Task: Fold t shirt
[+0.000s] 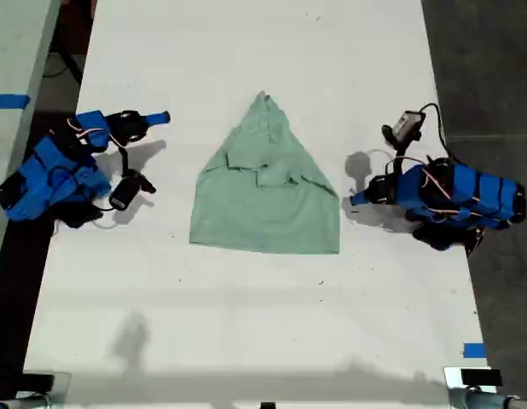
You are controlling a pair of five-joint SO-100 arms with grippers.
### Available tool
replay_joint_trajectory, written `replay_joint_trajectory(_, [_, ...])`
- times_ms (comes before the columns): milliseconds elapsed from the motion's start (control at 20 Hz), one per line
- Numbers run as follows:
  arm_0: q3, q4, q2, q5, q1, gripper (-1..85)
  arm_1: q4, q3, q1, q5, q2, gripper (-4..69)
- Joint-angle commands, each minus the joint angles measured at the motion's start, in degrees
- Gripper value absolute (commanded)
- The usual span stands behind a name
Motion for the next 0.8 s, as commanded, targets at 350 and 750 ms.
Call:
replay_joint_trajectory(350, [2.29, -5.1, 0.44, -1.05, 0.44, -0.2, -6.24, 1.67, -2.11, 9.67, 0.18, -0.3])
replay_joint_trajectory(750, [2.2, -2.55, 0.44, 0.0, -0.26, -0.2, -7.38, -27.6, -4.31, 7.56, -32.87, -0.2])
